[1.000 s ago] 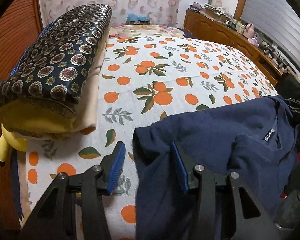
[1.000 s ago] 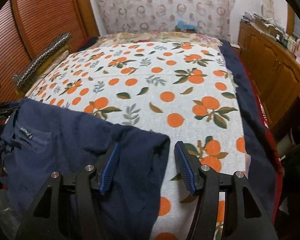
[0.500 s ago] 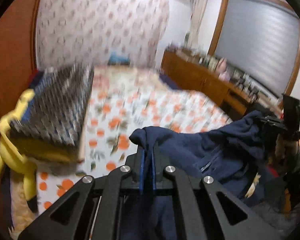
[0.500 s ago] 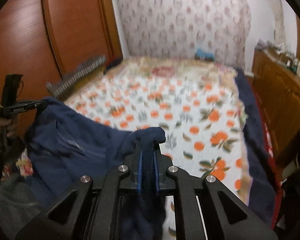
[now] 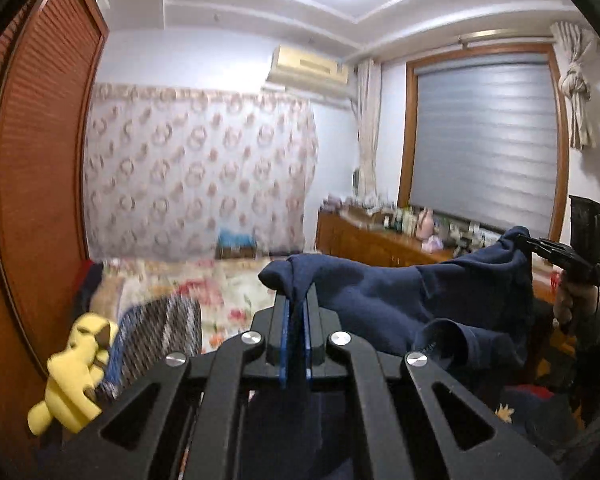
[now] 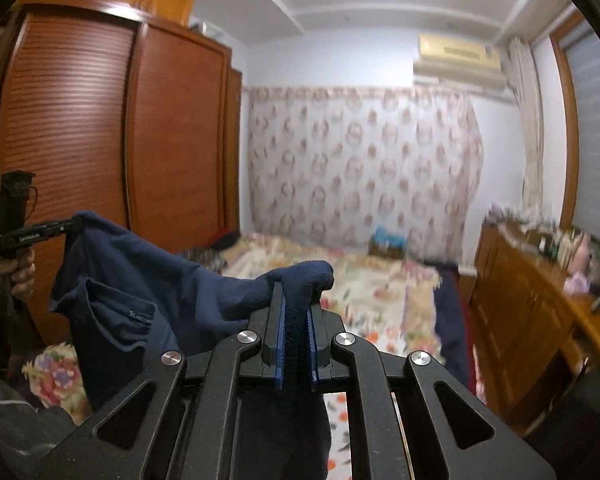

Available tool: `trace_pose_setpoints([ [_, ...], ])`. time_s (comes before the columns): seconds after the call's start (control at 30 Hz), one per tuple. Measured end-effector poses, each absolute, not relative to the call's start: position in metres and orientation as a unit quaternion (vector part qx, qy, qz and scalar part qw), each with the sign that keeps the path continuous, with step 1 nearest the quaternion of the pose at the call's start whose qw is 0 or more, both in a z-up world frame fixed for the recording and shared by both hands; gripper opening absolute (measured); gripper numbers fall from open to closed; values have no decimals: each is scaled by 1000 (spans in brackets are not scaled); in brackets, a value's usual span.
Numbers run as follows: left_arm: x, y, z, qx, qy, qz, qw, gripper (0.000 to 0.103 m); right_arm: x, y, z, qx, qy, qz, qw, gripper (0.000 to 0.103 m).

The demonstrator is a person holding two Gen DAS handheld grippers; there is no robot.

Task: Fold small clothes
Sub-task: 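Lift the navy shirt high with both grippers and shake it out, then lower the shirt flat onto the sheet and open both grippers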

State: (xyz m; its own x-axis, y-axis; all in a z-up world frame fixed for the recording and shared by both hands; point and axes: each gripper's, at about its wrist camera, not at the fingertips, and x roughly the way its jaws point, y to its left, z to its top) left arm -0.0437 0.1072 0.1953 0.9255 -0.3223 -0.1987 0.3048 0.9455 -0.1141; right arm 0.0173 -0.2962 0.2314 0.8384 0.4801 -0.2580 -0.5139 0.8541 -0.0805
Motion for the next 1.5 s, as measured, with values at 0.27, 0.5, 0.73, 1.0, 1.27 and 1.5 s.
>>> trace_pose_setpoints([
  [0.27,-45,124,250,-32,55,-143,988,2,-3,-293,304,-97,42,254,961,6],
  [0.5,-4,133,258,-26,66,-117,991,2,24,-291,331,-101,41,243,964,6],
  [0.73,-2,126,244,-17,66,-113,991,2,36,-294,325,-96,50,235,966,6],
  [1.0,-15,123,260,-11,51,-110,993,2,26,-294,330,-100,43,235,966,6],
  [1.27,4,123,246,-10,69,-106,992,2,34,-294,329,-102,46,234,966,6],
  [1.5,120,126,164,-4,142,-78,987,6,141,-285,266,-111,132,191,966,6],
])
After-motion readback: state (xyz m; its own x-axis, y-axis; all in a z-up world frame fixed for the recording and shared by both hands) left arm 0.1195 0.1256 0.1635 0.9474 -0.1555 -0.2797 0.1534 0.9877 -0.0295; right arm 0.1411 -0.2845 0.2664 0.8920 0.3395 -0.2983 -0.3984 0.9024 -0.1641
